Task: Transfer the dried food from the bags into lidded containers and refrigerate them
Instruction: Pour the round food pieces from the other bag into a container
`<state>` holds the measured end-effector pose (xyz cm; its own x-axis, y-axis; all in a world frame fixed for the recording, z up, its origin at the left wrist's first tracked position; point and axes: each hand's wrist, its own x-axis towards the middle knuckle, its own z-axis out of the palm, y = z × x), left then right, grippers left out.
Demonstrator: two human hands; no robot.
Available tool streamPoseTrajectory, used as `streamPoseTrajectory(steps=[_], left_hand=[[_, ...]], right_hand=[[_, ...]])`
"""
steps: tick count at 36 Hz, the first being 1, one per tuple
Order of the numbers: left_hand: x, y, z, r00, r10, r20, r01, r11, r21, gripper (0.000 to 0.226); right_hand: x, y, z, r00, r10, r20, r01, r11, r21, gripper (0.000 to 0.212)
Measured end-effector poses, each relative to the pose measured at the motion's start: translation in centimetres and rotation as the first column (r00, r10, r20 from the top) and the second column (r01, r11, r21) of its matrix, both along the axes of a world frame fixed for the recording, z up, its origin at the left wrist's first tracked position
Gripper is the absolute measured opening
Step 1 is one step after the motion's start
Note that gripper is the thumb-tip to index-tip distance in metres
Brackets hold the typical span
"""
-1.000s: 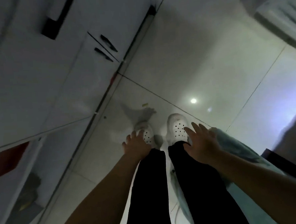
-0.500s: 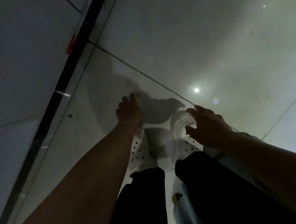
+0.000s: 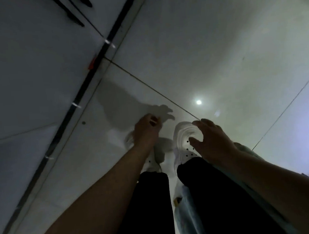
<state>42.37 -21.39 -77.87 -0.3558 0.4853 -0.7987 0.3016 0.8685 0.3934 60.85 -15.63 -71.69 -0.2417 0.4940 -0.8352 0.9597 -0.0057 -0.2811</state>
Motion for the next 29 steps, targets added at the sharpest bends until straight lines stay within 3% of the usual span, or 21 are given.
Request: streamPoseTrajectory(steps=[2,4,8,14,18,23,29], left_hand=[[0.1,0.1,7.5,0.959,0.216,0.186,-0.225,0.974,0.03,0.017],[-0.4,0.2,15.6,0.853,0.392,0.344,-0.424,0.905,0.02,0.019],[-3.0,0.2,31.8,0.701,0.508,0.5,-0.603,0.797,0.038,0.02],[-8.7,-0.6,53.2,0.611,0.422,0.67,-0.679,0.715,0.169,0.014],[-12.5,-1.3,63.5,0.63,0.285,0.722,-0.648,0.705,0.287,0.023],[-16.9,-2.6,71.5,0.652,0.154,0.743,-0.63,0.655,0.417,0.02],[-20.5,-5.2,74.9,0.679,0.116,0.725,-0.638,0.582,0.504,0.017]], right_hand=[[-2.1,-0.2,5.9,0.989,-0.091,-0.116,0.097,0.994,0.041,0.062],[-4.5,0.2,12.6,0.956,-0.129,-0.262,0.151,0.986,0.064,0.067],[-8.8,1.9,27.1,0.891,-0.052,-0.45,0.121,0.985,0.126,0.075],[-13.4,3.0,47.8,0.817,0.193,-0.543,-0.044,0.96,0.276,0.056],[-16.1,2.9,59.1,0.766,0.256,-0.59,-0.02,0.927,0.375,0.053],[-19.8,2.0,68.2,0.67,0.378,-0.639,0.0,0.861,0.509,0.051],[-23.9,1.0,71.7,0.555,0.502,-0.663,-0.077,0.825,0.56,0.051]])
